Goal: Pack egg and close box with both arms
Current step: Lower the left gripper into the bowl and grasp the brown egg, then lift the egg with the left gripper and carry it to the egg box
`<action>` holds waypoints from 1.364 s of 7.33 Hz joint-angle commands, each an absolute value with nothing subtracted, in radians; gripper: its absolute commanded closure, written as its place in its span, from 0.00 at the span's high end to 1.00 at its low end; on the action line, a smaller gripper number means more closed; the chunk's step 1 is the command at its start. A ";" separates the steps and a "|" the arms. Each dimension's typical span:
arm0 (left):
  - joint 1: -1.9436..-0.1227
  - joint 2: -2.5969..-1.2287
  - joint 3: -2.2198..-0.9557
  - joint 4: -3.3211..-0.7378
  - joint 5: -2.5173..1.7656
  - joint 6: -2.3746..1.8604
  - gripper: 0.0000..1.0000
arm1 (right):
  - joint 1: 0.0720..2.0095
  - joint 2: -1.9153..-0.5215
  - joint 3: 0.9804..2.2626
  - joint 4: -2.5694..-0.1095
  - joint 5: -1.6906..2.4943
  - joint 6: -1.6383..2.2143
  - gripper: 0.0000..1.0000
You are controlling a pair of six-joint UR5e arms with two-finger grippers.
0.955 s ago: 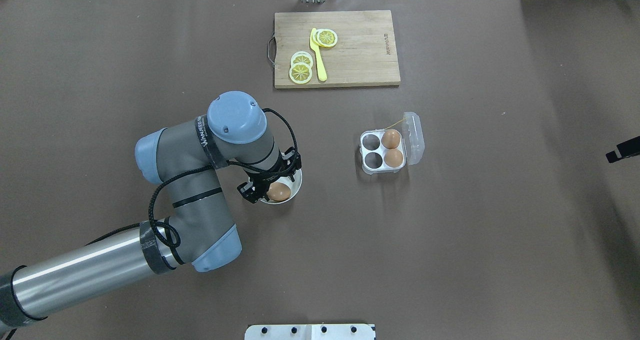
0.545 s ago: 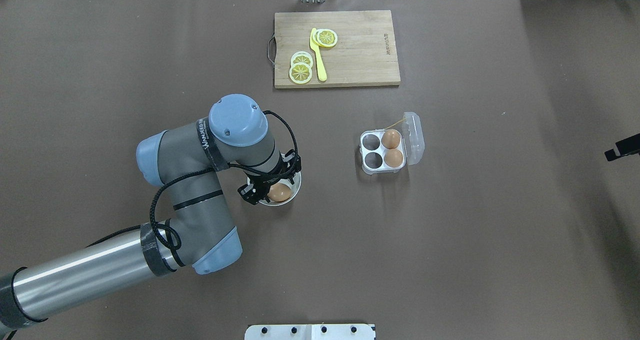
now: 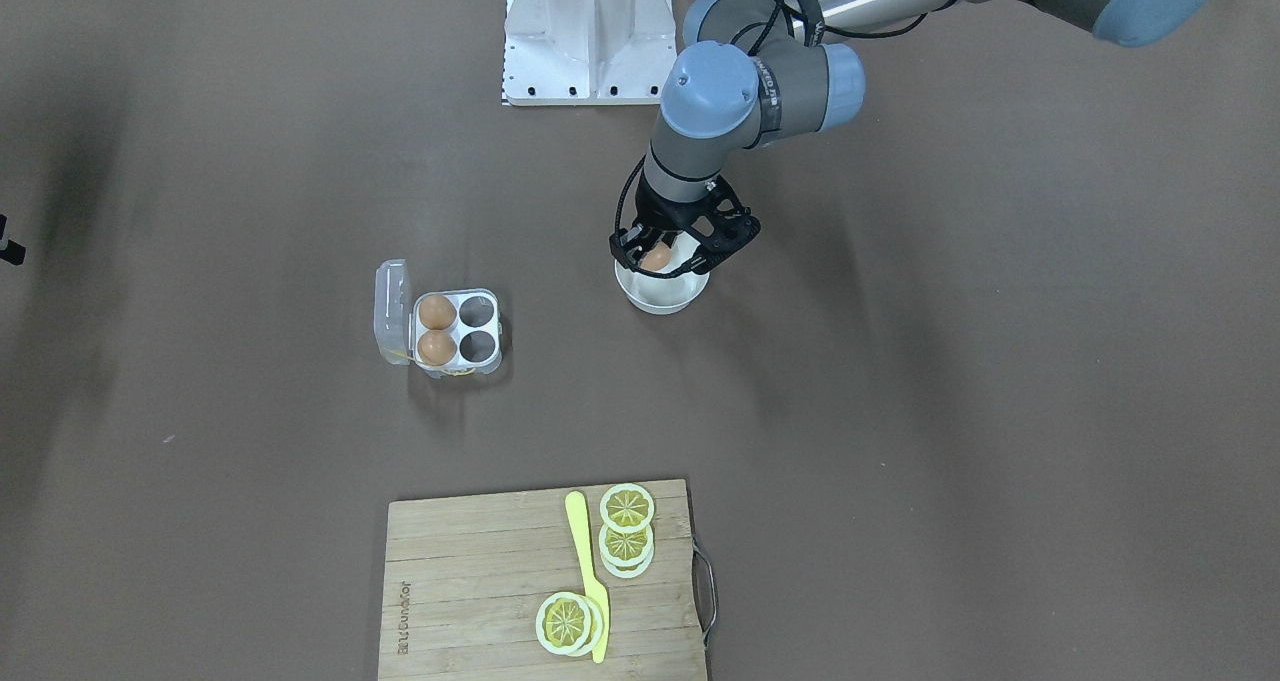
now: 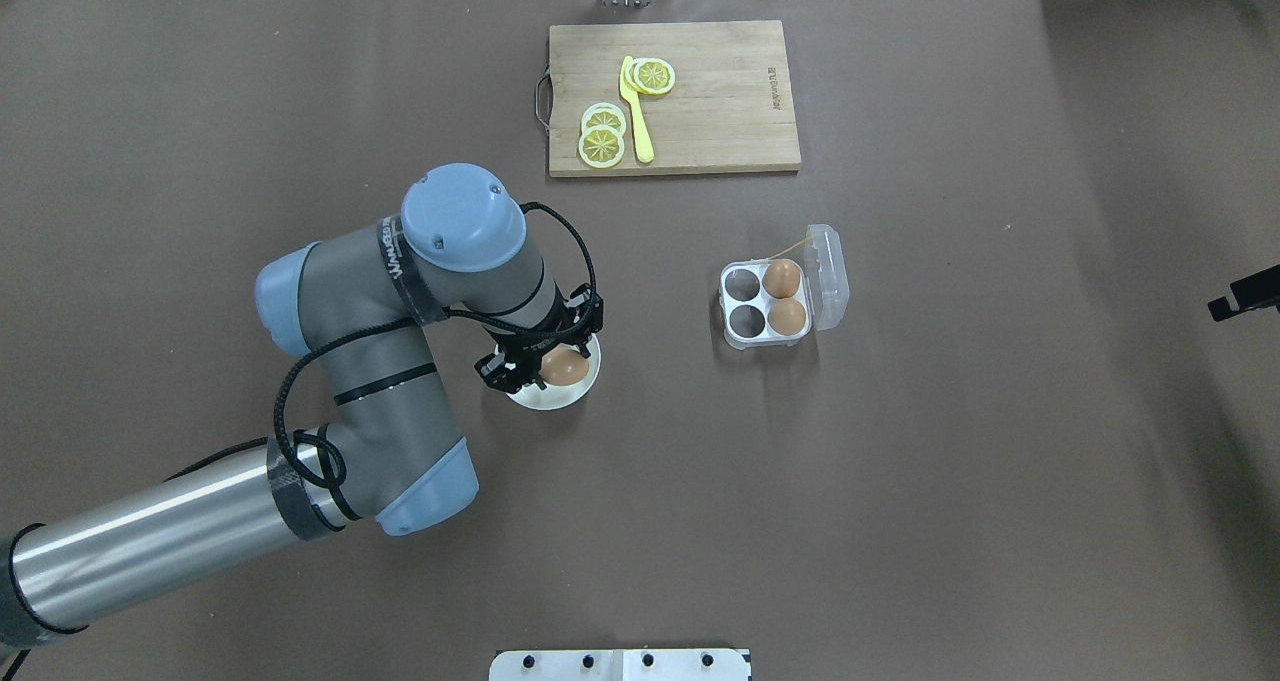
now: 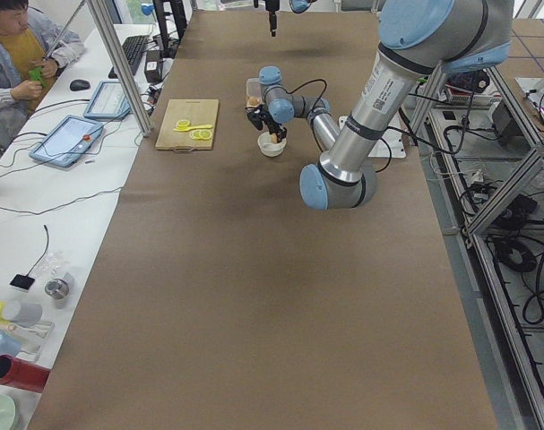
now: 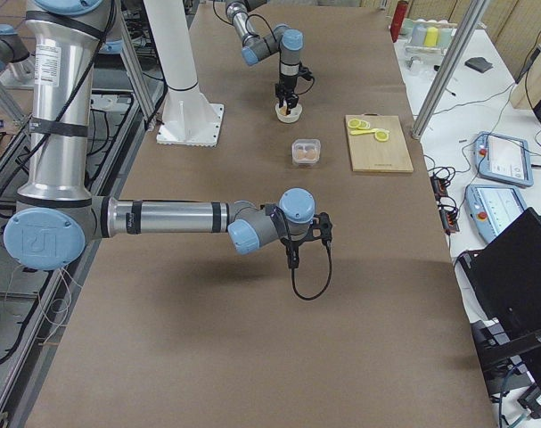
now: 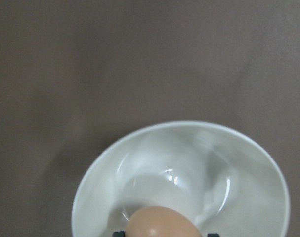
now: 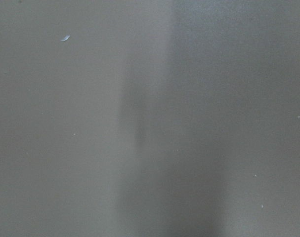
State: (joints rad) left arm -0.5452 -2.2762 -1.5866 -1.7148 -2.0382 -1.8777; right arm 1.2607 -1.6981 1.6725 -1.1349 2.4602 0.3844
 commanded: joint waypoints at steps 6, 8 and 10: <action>-0.597 -2.491 -1.486 -1.801 -1.949 -1.487 0.00 | 1.259 -1.698 1.674 -1.134 2.459 0.383 1.00; -0.585 -2.479 -1.480 -1.921 -1.817 -1.236 0.00 | 1.259 -1.698 1.675 -1.134 2.459 0.383 1.00; -0.467 -2.447 -1.355 -2.327 -1.487 -1.003 0.00 | 1.261 -1.700 1.683 -1.134 2.460 0.383 1.00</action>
State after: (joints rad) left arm -0.5350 -2.4599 -1.4314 -2.0931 -1.6850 -1.1685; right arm 1.2604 -1.6984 1.6770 -1.1336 2.4592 0.3835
